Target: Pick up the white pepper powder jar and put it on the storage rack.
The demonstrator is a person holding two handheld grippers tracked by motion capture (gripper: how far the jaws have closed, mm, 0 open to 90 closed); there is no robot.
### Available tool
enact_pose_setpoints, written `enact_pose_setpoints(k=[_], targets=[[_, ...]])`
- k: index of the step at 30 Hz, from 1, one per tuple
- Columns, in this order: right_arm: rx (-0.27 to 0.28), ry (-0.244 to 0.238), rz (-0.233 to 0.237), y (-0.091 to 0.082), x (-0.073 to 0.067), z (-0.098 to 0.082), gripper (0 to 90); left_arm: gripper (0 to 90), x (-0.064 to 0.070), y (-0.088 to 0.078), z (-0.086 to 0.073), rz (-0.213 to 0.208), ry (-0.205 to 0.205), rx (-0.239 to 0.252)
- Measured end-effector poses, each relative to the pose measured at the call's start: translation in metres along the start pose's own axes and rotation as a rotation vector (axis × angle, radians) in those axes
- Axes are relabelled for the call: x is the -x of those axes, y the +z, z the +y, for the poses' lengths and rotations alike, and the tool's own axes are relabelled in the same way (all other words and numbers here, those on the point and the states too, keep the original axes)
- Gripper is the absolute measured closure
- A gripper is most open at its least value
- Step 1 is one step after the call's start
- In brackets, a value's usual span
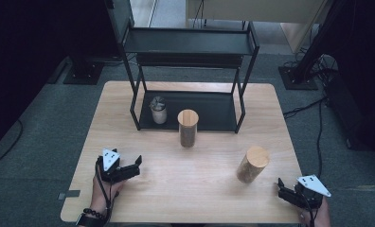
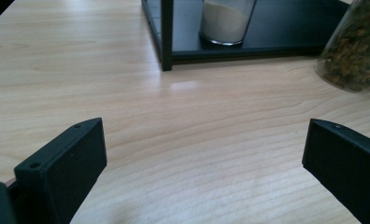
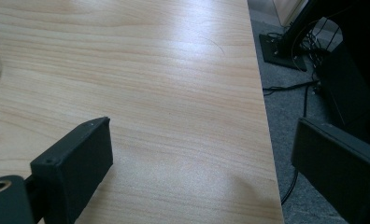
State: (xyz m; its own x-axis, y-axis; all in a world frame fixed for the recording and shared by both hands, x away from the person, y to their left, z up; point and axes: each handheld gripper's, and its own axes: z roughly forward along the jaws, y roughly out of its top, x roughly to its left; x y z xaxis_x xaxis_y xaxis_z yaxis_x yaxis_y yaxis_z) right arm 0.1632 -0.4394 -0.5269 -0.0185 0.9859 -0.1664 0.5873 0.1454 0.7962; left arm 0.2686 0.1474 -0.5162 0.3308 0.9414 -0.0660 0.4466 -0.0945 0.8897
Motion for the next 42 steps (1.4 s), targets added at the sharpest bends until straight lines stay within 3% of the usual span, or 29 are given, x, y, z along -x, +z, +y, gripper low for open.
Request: enact_pose_setpoints(k=[13,20,30,33,40,42], targets=[[-0.004,-0.006,-0.008,0.000,-0.001,0.000,5.6,0.2,-0.012,-0.018,-0.008,0.015,-0.022,0.016],[-0.004,-0.006,-0.011,0.000,-0.001,0.000,5.6,0.3,-0.017,-0.027,-0.012,0.021,0.011,0.004],[-0.003,-0.011,-0.024,0.000,-0.002,0.000,5.6,0.2,-0.032,-0.039,-0.017,0.034,-0.032,0.016],[-0.003,-0.011,-0.025,0.000,-0.002,0.000,5.6,0.2,-0.036,-0.044,-0.019,0.038,-0.028,0.013],[0.001,-0.010,-0.024,0.000,-0.002,0.000,5.6,0.2,-0.047,-0.053,-0.022,0.077,-0.015,0.015],[0.001,-0.011,-0.023,0.000,-0.002,0.000,5.5,0.3,-0.050,-0.054,-0.023,0.083,-0.028,0.018]])
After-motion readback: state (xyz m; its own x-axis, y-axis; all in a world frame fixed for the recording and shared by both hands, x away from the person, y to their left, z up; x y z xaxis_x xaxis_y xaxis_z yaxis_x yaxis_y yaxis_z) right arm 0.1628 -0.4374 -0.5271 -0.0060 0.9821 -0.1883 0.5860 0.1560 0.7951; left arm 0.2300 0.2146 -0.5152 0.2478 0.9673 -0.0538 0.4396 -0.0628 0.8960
